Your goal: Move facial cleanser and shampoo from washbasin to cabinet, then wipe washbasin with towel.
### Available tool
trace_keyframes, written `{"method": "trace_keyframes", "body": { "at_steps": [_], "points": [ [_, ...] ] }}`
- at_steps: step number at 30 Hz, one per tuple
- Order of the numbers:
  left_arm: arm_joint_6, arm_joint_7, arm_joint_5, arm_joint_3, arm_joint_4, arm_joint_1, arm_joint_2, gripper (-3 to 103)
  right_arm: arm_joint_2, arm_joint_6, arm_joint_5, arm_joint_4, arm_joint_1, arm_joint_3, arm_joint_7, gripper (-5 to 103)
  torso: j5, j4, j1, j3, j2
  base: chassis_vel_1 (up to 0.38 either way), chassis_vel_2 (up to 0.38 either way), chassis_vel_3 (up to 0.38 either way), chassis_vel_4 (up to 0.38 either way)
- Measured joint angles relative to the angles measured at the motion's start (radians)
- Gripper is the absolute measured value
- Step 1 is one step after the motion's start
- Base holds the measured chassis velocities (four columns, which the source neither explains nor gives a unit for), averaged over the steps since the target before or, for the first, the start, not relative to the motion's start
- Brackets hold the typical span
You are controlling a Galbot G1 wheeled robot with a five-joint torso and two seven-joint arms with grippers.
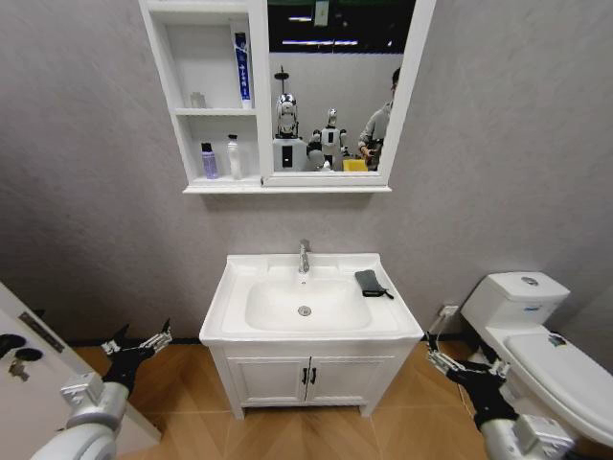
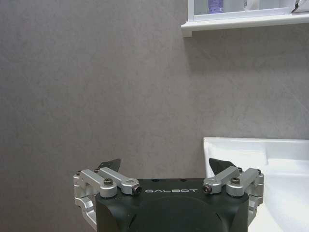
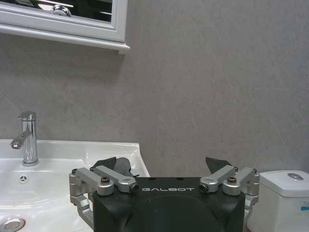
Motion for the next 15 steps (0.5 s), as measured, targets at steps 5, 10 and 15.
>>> {"method": "trace_keyframes", "body": {
  "at_steps": [5, 10, 15],
  "points": [
    [0.0, 0.0, 0.0, 0.0, 0.0, 0.0, 0.0, 100, 0.0, 0.0, 0.0, -0.001, 0.0, 0.0, 0.0, 100, 0.0, 0.0, 0.0, 0.0, 0.0, 0.0, 0.0, 0.0, 0.0],
    [0.0, 0.0, 0.0, 0.0, 0.0, 0.0, 0.0, 100, 0.0, 0.001, 0.0, -0.003, 0.0, -0.001, 0.0, 100, 0.0, 0.0, 0.0, 0.0, 0.0, 0.0, 0.0, 0.0, 0.0],
    [0.0, 0.0, 0.0, 0.0, 0.0, 0.0, 0.0, 100, 0.0, 0.002, 0.0, -0.004, 0.001, -0.001, 0.0, 100, 0.0, 0.0001, 0.0, 0.0, 0.0, 0.0, 0.0, 0.0, 0.0]
  ]
}}
